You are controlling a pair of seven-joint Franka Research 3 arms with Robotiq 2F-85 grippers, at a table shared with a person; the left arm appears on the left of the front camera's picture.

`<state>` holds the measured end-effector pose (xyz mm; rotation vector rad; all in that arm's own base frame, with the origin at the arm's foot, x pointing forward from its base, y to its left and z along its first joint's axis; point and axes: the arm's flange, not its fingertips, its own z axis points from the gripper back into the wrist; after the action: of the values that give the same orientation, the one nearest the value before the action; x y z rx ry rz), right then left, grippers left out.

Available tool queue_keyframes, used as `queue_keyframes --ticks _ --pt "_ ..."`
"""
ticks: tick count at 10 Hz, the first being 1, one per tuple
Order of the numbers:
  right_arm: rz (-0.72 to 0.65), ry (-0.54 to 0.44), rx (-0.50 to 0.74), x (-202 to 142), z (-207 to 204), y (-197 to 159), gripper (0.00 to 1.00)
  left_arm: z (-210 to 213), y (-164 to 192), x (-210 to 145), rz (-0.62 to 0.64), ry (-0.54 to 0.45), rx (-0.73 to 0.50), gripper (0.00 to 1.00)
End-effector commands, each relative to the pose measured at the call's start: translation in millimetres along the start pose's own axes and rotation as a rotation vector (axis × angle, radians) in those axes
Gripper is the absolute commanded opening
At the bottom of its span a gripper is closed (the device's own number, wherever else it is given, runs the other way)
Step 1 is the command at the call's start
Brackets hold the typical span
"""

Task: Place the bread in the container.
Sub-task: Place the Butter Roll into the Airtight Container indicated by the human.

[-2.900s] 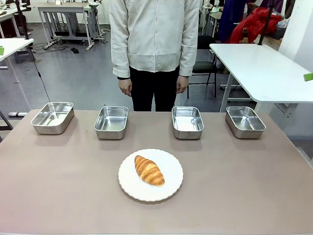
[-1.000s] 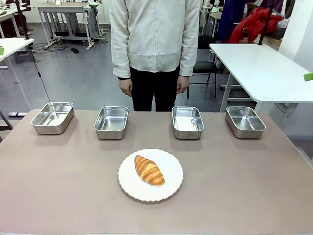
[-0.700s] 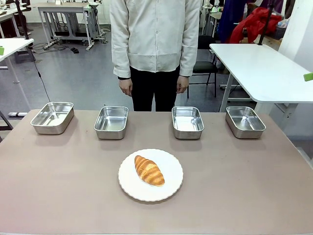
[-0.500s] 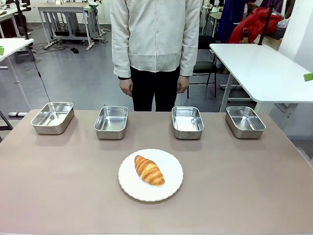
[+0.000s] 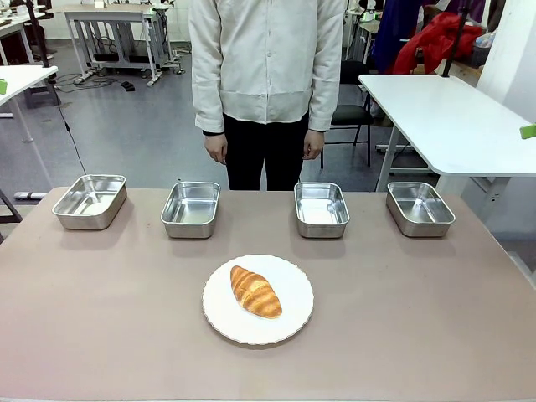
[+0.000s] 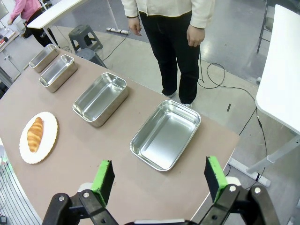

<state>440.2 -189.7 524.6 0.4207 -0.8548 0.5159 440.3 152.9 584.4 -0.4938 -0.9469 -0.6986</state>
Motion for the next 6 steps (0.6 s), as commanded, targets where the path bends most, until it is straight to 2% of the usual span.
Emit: queue_keyframes --ticks 1,6 --pt "0.000 -0.018 0.006 0.9 -1.4 -1.0 1.00 0.6 0.0 1.3 -0.004 -0.013 -0.009 1.00" --pt "0.000 -0.018 0.006 0.9 -1.4 -1.0 1.00 0.6 0.0 1.3 -0.004 -0.013 -0.009 1.00"
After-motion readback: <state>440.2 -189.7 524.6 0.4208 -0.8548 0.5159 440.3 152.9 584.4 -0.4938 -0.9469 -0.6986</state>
